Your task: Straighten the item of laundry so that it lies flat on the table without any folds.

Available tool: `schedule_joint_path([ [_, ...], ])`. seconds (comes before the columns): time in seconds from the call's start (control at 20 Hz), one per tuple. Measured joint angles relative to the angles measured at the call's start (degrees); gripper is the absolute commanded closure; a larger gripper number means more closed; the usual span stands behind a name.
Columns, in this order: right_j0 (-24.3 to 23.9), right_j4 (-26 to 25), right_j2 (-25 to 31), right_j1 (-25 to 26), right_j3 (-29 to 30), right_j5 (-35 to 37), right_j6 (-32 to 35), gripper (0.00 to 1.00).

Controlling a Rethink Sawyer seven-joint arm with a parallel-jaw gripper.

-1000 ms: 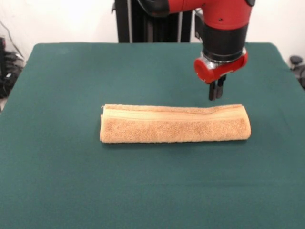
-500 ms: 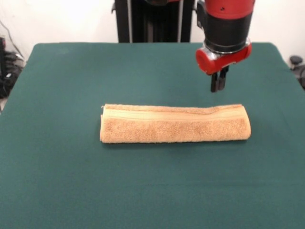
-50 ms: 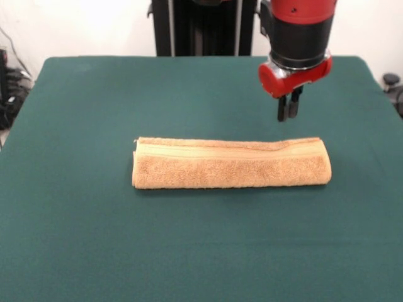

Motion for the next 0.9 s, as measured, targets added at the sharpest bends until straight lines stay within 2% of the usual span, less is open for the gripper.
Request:
schedule_joint_path([
  [0.9, -0.4, -1.3, 0.0, 0.6, 0.0, 0.0, 0.0, 0.0],
])
